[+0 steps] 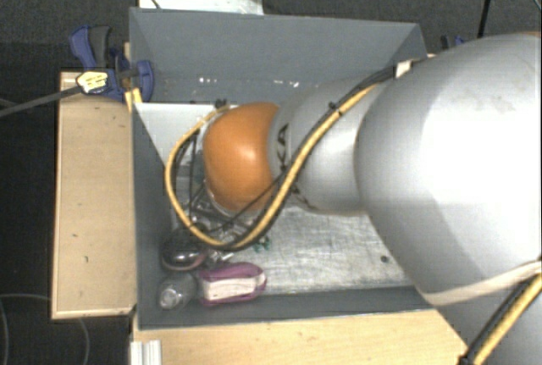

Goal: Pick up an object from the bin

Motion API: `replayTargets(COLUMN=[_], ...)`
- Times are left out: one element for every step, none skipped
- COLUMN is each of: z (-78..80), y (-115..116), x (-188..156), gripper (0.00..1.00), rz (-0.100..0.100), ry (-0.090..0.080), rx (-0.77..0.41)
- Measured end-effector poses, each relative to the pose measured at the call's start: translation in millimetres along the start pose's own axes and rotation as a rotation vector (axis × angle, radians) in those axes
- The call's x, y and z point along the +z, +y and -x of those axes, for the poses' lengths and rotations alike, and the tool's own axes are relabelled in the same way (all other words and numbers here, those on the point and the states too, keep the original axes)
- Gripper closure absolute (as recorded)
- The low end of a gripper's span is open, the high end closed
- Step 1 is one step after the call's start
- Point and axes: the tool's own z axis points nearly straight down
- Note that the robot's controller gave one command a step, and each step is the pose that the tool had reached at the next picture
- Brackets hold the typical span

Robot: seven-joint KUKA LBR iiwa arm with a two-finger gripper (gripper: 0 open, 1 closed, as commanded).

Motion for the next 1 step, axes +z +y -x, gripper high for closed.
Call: replayTargets(z=[2.4], y=[13.8], x=[-138.0], gripper=[1.0], rz=[0.012], ry=[0.013], rx=[-0.103])
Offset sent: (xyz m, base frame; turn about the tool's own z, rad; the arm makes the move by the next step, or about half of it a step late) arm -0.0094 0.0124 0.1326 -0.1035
